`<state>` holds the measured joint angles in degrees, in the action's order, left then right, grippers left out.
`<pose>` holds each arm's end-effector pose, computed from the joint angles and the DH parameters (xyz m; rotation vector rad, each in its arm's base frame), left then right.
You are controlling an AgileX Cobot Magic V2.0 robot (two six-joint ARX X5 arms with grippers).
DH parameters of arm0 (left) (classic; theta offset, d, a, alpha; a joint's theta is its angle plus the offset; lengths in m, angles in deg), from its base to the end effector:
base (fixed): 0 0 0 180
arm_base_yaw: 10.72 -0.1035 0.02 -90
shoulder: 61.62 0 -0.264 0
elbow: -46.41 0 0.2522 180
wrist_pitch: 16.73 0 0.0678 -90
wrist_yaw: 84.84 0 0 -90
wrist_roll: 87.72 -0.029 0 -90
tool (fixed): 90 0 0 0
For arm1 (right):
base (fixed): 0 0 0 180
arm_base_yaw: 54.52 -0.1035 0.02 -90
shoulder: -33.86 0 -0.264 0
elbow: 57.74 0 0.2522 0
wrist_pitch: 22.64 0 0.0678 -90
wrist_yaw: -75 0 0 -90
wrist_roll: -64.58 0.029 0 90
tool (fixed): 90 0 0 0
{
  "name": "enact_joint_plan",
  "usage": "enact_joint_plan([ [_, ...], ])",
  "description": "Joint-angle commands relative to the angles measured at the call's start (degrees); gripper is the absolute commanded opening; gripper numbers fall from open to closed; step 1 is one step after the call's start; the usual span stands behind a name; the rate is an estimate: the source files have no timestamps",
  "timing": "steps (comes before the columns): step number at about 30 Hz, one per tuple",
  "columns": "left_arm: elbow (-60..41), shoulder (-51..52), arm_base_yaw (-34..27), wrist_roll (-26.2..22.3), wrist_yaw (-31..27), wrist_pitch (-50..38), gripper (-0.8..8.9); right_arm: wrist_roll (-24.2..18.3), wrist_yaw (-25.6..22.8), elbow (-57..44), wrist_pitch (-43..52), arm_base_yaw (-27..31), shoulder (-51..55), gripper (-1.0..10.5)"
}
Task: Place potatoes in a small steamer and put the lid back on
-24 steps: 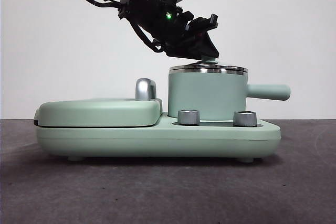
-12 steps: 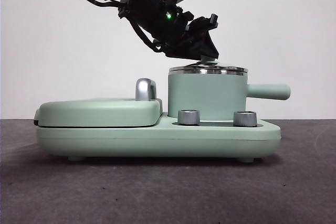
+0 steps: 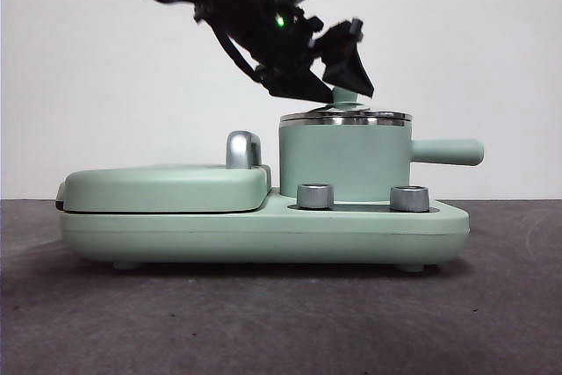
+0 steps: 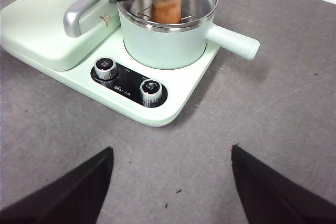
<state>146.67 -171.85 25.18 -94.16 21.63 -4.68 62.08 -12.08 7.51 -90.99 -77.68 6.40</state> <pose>0.3583 -0.2695 0.2717 0.1703 0.3413 -0.9241 0.0623 0.0282 0.3306 -0.1364 0.5199 0.4559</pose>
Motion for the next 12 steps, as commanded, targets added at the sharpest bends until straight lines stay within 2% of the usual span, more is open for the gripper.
enact_joint_plan([
  [1,1.07,3.1,-0.04,0.2,0.13,1.38,3.2,1.03,-0.17,0.33,0.55,-0.26,-0.11,3.5],
  [7,1.07,8.98,-2.25,5.62,0.13,7.32,3.2,1.03,-0.13,0.33,0.55,-0.26,-0.11,3.5],
  [12,0.83,13.79,-4.52,6.03,0.13,12.83,3.17,1.05,0.02,0.33,0.55,-0.26,-0.11,3.5],
])
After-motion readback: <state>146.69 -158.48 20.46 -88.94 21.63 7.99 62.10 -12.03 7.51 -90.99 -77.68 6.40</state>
